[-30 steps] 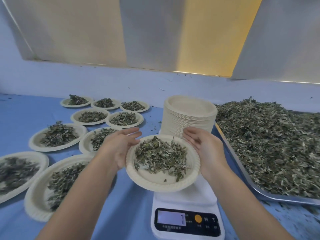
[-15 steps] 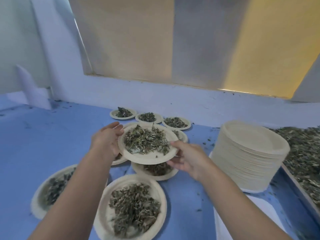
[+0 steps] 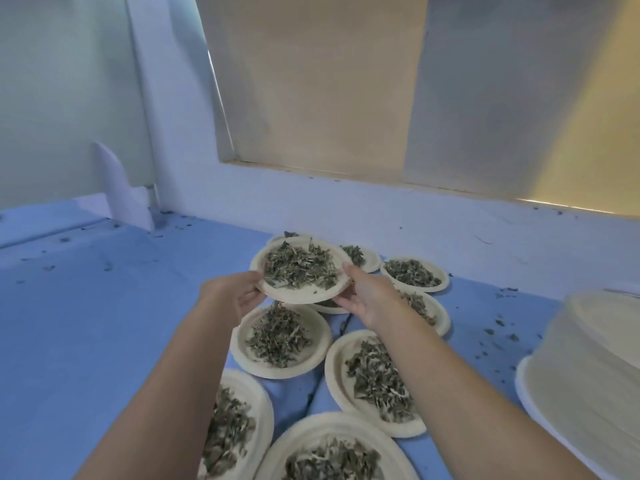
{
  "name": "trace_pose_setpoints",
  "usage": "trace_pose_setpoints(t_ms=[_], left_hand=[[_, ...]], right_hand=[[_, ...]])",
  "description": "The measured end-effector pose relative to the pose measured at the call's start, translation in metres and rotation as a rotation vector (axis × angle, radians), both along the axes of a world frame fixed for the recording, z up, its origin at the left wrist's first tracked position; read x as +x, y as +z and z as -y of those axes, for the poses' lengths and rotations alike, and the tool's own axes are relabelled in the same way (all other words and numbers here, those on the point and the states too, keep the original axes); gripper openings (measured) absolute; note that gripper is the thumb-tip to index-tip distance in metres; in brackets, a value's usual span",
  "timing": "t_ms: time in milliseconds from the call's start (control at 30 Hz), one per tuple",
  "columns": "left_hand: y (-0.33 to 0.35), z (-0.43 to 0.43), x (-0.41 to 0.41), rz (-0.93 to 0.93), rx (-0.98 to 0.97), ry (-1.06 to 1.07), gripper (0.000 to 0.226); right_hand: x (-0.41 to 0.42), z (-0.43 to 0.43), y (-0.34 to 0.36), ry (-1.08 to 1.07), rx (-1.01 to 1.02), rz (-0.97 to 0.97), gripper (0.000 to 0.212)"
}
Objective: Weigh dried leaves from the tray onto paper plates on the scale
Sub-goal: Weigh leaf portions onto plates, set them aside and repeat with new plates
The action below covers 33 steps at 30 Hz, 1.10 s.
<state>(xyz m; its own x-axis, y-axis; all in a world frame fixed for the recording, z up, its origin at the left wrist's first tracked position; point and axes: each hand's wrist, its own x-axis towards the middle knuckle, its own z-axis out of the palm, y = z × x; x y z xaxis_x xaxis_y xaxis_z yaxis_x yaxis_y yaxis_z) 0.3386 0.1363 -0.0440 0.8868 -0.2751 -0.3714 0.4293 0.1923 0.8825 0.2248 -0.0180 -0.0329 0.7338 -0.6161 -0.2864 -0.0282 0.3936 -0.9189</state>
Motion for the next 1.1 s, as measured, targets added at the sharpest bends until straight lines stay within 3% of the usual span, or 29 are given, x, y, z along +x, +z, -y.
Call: trace_pose_setpoints(t_ms=[100, 233, 400, 533, 633, 733, 800, 900, 1033, 1100], left_hand=[[-0.007, 0.007, 0.032, -0.048, -0.063, 0.079, 0.012], [-0.025, 0.023, 0.072, -0.117, -0.142, 0.224, 0.005], [-0.062, 0.034, 0.116, -0.141, -0.198, 0.330, 0.009], [-0.088, 0.041, 0.126, -0.133, -0.125, 0.271, 0.025], [-0.091, 0.044, 0.127, -0.131, -0.036, 0.284, 0.009], [-0.086, 0.047, 0.126, -0.149, 0.080, 0.243, 0.004], [-0.084, 0.048, 0.124, -0.154, 0.125, 0.227, 0.016], [-0.080, 0.048, 0.121, -0.164, 0.161, 0.246, 0.005], [-0.074, 0.046, 0.114, -0.168, 0.191, 0.290, 0.009], [-0.071, 0.048, 0.112, -0.146, 0.219, 0.320, 0.023]], right_hand=[[0.018, 0.009, -0.002, -0.001, 0.112, 0.038, 0.035], [0.028, 0.021, -0.008, 0.021, 0.279, 0.091, 0.025], [0.031, 0.035, -0.012, 0.048, 0.308, 0.123, 0.022], [0.031, 0.039, -0.017, 0.073, 0.299, 0.124, 0.020], [0.033, 0.038, -0.021, 0.096, 0.283, 0.124, 0.019], [0.035, 0.035, -0.024, 0.107, 0.277, 0.132, 0.017], [0.034, 0.033, -0.026, 0.109, 0.276, 0.129, 0.017], [0.032, 0.030, -0.028, 0.114, 0.276, 0.125, 0.019], [0.028, 0.031, -0.029, 0.125, 0.270, 0.127, 0.019], [0.026, 0.032, -0.029, 0.127, 0.269, 0.135, 0.019]])
